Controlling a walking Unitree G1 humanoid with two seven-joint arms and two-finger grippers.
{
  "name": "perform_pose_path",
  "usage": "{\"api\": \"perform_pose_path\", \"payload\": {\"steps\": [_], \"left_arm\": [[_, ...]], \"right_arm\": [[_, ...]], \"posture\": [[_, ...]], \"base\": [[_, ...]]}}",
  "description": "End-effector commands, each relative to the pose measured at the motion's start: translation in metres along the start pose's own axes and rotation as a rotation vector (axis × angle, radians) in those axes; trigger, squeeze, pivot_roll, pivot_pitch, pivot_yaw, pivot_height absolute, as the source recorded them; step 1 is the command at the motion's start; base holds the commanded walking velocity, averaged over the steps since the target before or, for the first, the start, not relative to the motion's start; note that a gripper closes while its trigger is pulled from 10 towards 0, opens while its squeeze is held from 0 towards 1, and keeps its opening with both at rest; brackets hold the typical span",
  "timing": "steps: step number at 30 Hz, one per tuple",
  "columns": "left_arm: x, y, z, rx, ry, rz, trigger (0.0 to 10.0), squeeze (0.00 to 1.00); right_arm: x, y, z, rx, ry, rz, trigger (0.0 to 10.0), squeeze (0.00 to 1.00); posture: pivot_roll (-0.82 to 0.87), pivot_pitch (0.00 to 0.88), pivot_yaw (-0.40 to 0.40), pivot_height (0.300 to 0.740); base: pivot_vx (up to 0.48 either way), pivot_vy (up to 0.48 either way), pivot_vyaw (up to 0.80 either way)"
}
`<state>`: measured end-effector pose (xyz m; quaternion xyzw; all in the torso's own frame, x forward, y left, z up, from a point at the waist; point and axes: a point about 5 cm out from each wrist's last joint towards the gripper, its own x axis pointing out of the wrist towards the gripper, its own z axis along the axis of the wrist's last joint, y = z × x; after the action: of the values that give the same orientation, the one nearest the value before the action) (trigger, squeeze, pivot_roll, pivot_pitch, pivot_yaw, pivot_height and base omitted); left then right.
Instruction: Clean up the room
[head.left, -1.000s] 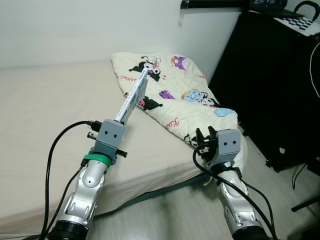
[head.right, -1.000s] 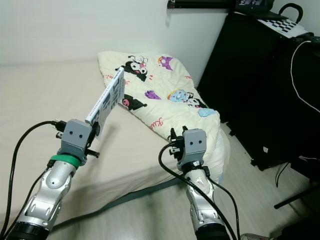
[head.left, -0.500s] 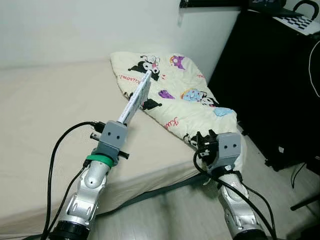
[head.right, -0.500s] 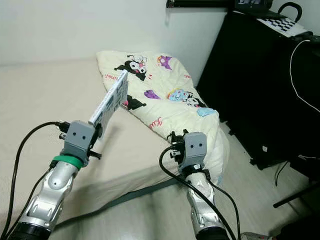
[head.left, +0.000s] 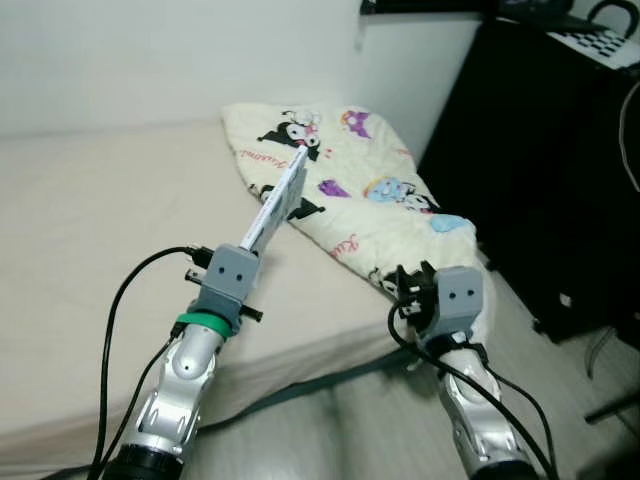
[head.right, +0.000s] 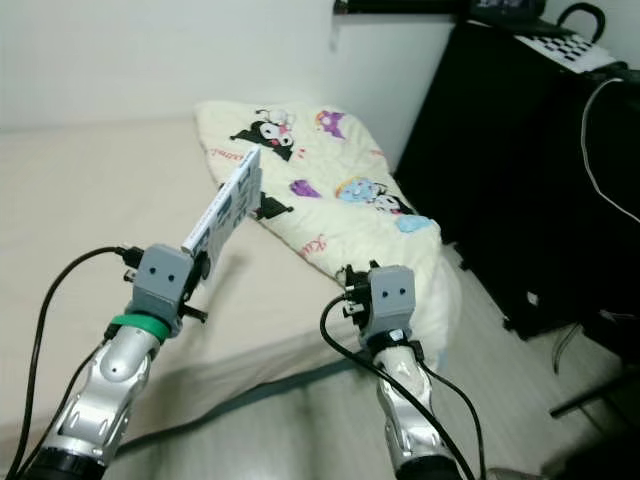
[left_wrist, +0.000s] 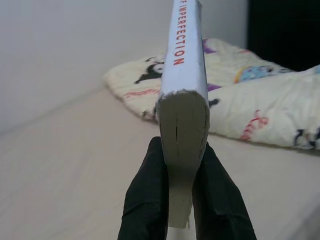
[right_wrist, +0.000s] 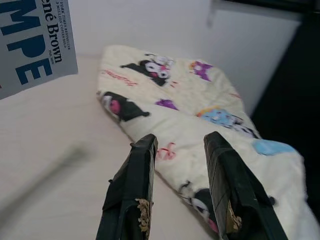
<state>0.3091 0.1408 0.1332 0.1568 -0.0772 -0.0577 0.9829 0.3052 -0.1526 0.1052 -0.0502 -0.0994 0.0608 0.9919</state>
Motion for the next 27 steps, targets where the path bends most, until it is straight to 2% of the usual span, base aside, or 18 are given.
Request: {"api": "perform_pose_path", "payload": {"steps": [1,18,22,27], "left_arm": [[-0.0002,-0.001,0.0043,-0.004,-0.021,-0.002,10.0,0.0],[0.0028,-0.0078,0.0018,0.009,-0.007,-0.024,10.0,0.0],[0.0029,-0.0078,0.0015,0.011,-0.005,-0.027,10.0,0.0],[0.0033,-0.0087,0.0017,0.011,-0.006,-0.029,10.0,0.0]], "right_arm": [[-0.0035,-0.0004,-0.0048,0.004,0.022,0.001,10.0,0.0],[-0.0049,-0.0007,-0.0063,0.003,0.027,-0.001,10.0,0.0],[-0.0047,0.0013,-0.0051,0.048,0.023,0.007,10.0,0.0],[-0.0047,0.0011,-0.0052,0.015,0.02,0.007,10.0,0.0]], "posture": [[0.01,0.082,-0.054,0.74],[0.01,0.083,-0.051,0.74],[0.01,0.089,-0.047,0.74],[0.01,0.089,-0.047,0.74]], "base": [[0.0,0.0,0.77],[0.0,0.0,0.76],[0.0,0.0,0.0],[0.0,0.0,0.27]]}}
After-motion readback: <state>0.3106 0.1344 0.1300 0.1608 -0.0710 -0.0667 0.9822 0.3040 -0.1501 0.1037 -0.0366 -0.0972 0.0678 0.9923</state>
